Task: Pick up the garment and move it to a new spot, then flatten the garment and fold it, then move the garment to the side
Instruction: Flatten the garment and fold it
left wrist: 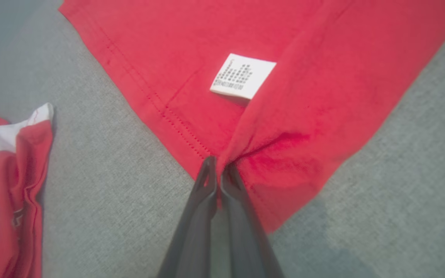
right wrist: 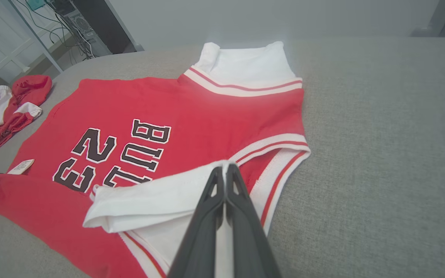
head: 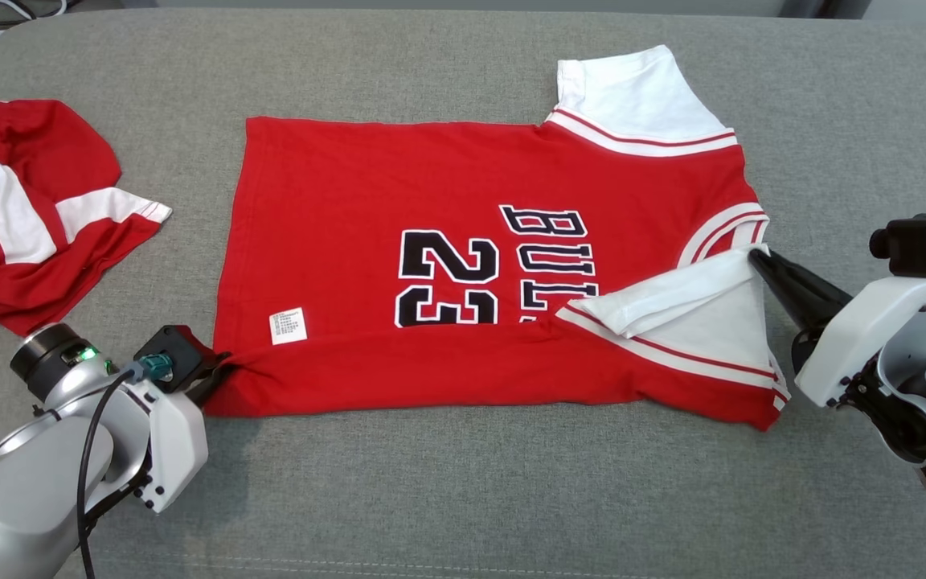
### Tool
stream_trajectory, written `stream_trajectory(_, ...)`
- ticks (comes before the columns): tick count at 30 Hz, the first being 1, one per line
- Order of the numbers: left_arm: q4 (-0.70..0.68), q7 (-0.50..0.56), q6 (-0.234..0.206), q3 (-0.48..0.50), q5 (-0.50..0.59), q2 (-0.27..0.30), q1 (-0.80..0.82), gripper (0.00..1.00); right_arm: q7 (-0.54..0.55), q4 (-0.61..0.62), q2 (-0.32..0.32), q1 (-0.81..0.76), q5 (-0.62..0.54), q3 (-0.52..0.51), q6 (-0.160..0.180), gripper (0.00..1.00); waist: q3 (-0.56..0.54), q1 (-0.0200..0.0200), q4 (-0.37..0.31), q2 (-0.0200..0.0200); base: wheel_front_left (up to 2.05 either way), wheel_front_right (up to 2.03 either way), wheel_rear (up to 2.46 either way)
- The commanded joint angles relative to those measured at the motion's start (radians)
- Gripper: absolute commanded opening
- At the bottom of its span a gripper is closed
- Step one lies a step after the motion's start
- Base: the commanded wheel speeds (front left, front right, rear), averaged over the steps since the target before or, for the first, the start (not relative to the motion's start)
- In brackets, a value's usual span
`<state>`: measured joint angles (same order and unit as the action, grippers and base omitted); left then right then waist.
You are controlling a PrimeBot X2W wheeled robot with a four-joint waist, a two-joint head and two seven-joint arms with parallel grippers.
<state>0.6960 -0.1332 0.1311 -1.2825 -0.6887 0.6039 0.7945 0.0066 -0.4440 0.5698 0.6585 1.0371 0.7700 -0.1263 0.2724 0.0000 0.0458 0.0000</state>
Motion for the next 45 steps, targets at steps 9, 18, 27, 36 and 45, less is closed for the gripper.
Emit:
stream_trajectory(9,0.052,-0.039,0.000,0.009,-0.018,0.002,0.080,0.00,-0.018,-0.035,0.000,0.053,-0.001,0.049,-0.004,0.00,0.009,0.0000,0.007,0.0000,0.00,0.00,0.00)
stream_trajectory(18,0.129,-0.107,-0.006,0.033,-0.067,-0.033,0.052,1.00,-0.104,-0.097,0.008,0.042,-0.006,0.042,-0.004,1.00,-0.019,0.0000,0.011,0.0000,0.00,0.00,0.00)
stream_trajectory(27,0.092,-0.128,-0.091,0.144,-0.073,-0.085,-0.083,1.00,-0.187,-0.142,0.011,-0.053,-0.025,0.038,-0.004,1.00,-0.095,0.0000,0.019,0.0000,0.00,0.00,0.00)
stream_trajectory(36,-0.010,-0.128,-0.162,0.281,-0.026,-0.092,-0.204,1.00,-0.233,-0.145,-0.014,-0.119,-0.064,0.025,-0.004,1.00,-0.141,0.0000,0.006,0.0000,0.00,0.00,0.00)
stream_trajectory(45,-0.141,-0.128,-0.229,0.489,0.038,-0.114,-0.362,1.00,-0.266,-0.141,-0.066,-0.210,-0.131,-0.072,-0.004,1.00,-0.198,0.0000,-0.018,0.0000,0.00,0.00,0.00)
